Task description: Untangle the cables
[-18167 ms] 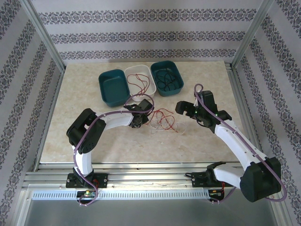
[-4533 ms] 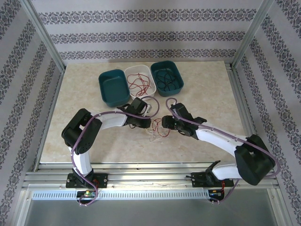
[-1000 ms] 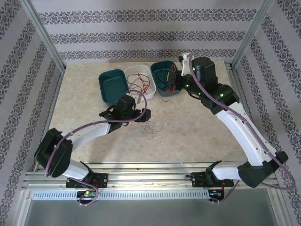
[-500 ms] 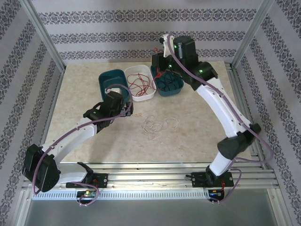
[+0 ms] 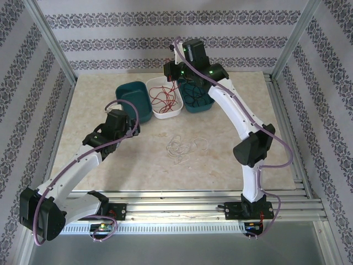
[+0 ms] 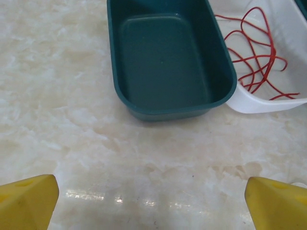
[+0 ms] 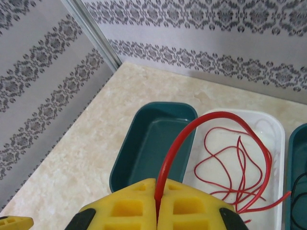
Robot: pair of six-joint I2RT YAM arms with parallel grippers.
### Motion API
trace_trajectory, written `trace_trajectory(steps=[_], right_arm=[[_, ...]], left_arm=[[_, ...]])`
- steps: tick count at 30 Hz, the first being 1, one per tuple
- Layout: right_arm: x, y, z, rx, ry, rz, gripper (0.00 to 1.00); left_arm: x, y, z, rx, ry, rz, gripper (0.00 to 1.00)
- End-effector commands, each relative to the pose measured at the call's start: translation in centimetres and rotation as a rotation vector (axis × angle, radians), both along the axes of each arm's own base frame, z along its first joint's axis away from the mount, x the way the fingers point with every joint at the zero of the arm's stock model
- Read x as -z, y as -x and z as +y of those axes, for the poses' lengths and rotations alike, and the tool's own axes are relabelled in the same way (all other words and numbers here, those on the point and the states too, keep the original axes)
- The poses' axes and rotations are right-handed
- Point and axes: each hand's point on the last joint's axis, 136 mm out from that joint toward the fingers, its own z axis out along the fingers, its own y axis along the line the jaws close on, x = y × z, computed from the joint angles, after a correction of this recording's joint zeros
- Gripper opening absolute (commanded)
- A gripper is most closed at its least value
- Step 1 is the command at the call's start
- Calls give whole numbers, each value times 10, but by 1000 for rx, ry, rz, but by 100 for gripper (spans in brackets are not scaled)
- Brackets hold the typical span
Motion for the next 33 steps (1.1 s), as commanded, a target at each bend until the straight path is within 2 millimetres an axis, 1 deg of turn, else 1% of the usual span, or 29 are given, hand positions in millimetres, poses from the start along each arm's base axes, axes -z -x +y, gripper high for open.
trace_trajectory(steps=[1,6,9,12,14,23,25,28,33], right_arm=[[-6,7,10,-31,-30,19,0],[11,6,23,-72,-62,82,0],[23,0,29,-78,-64,103,0],[39,-13,30,-59,-41,107,0],[50,-25,28,-37,-30,107,0],[85,-86,20,94,-94,110,0],[98,-98,18,128,-85,108,0],[118,-109,19,144,-62,110,0],[151,-120,25,131,-35,115,0]], left_arm=[[3,7,7,-24,22,14,99],[7,6,3,-15,46,18,99],[11,5,1,-10,61,25,99],[11,4,-2,-2,76,23,99],[12,4,-3,3,84,23,99],[21,2,-11,22,121,34,99],[23,1,-12,24,123,39,99],[24,0,-14,32,130,36,99],[29,-2,-17,39,139,40,99]])
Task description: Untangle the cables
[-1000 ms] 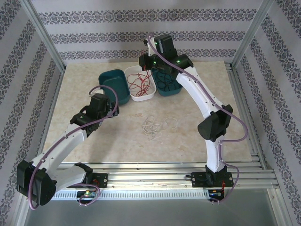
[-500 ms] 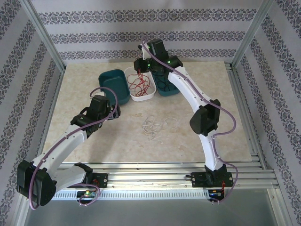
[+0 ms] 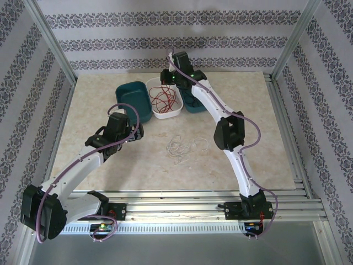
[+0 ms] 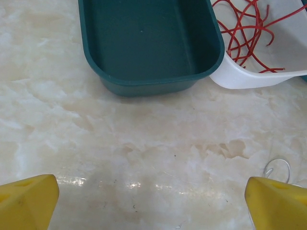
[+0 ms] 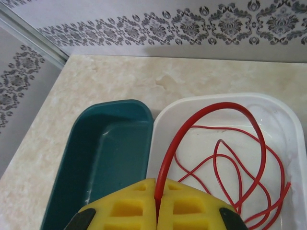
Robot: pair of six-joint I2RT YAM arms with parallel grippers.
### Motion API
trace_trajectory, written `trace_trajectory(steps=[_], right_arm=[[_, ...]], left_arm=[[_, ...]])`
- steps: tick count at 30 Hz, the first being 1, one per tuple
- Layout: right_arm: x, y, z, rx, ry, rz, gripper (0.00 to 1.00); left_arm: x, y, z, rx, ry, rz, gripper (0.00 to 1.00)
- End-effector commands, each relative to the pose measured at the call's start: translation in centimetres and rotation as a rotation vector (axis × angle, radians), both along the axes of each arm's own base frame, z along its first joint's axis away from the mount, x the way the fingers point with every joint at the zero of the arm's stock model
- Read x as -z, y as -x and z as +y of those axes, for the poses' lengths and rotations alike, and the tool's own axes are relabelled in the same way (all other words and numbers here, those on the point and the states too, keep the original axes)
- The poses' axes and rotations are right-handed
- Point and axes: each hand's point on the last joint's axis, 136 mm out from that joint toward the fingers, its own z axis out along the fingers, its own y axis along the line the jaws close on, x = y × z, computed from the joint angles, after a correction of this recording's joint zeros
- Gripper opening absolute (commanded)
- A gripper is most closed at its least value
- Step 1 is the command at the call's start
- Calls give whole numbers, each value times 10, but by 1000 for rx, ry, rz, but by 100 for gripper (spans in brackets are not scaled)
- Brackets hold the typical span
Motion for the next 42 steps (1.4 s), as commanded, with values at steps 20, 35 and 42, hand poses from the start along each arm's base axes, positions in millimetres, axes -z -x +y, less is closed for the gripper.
trace_trajectory(steps=[20,35,42], right_arm=[[104,6,18,-61,131,117,0],[68,48,38,-127,133,138,23],[47,52,18,-69,188,133,38]], left_arm=[[5,-7,-1,-8,32,-11,99],[7,-8,-5,1,57,-14,99],[5,-6,-4,-4,60,-26,99]])
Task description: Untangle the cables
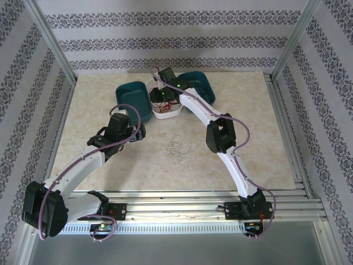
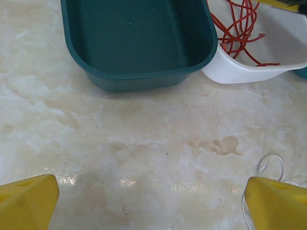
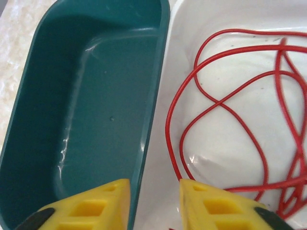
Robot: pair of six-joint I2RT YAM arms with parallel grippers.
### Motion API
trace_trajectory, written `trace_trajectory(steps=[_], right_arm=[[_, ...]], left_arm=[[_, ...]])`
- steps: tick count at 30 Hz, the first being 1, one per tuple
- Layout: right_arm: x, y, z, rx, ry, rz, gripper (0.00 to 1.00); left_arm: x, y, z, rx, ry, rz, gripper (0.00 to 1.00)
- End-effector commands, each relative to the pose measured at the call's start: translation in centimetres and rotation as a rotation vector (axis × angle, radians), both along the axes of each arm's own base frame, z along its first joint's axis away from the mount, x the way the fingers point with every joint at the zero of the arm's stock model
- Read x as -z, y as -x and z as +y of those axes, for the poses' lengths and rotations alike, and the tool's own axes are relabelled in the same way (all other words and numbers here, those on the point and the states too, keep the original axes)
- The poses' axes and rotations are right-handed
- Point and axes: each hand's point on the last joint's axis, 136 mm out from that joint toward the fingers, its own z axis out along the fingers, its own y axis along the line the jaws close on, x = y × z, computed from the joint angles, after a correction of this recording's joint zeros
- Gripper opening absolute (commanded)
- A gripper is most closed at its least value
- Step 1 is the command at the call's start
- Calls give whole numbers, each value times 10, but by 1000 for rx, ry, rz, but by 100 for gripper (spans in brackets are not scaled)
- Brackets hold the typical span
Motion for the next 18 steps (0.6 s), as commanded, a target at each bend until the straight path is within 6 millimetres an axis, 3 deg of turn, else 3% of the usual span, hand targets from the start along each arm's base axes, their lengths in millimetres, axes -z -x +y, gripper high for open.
trace_trajectory(steps=[1,10,18], right_arm=[[-34,4,-19,37,40,-36,39],[-64,18,-34,56,52,-64,43],[-87,45,-63,117,47,-103,44]], left_arm=[[-6,-2,4,-29,24,-33,99],[-9,-4,1,-16,32,-41,99],[-13,-12,-20,82,68,-44,100]])
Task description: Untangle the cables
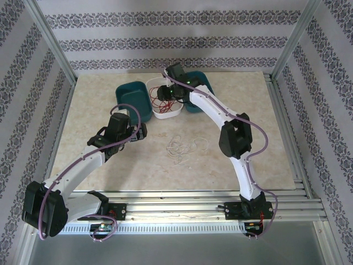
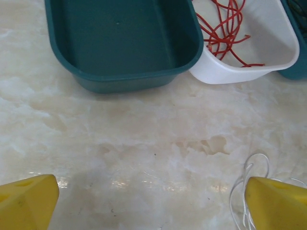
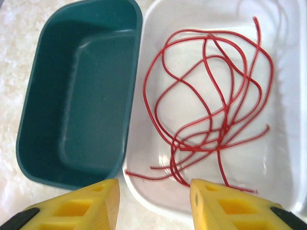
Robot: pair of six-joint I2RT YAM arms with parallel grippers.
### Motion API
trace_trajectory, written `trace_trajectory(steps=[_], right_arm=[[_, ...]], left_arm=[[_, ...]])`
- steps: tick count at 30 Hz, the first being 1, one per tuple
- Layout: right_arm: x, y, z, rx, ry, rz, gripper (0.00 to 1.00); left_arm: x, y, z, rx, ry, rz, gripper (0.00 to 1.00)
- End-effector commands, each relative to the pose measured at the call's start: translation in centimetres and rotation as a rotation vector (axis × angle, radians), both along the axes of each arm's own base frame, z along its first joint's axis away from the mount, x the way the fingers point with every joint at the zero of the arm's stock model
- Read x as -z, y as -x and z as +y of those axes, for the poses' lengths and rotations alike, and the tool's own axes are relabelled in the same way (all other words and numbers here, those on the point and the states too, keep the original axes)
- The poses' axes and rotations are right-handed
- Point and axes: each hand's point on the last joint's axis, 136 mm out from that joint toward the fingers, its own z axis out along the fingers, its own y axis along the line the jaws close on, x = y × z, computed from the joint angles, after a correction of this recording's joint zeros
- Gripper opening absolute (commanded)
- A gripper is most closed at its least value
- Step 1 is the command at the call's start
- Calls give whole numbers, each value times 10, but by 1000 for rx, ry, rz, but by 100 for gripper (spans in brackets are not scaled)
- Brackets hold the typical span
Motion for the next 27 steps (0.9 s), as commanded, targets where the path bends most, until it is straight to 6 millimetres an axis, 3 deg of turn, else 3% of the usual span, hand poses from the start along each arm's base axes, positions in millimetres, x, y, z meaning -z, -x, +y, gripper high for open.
trace_trajectory(steps=[1,5,9,13,15,18,21,27], right_arm=[[-37,6,-21,61,-22,-93,45],[-41,31,-56,130,-36,-118,46],[-26,62,-92,192,-2,-110,52],[-7,94,-126,260,48,-67,74],[1,109,-142,304,52,-48,98],[11,129,-164,355,59,-33,98],[15,143,-181,394,52,-23,98],[20,158,-205,469,29,-5,98]], left_arm=[[-12,-11,-14,62,35,-42,100],[-13,-13,-38,145,77,-55,100],[-7,-9,-66,258,101,-37,100],[-4,2,-108,469,92,-27,96],[-5,12,-127,612,69,-42,92],[-7,33,-146,841,9,-79,90],[-3,48,-151,1012,-83,-95,86],[17,51,-152,1141,-207,-112,81]])
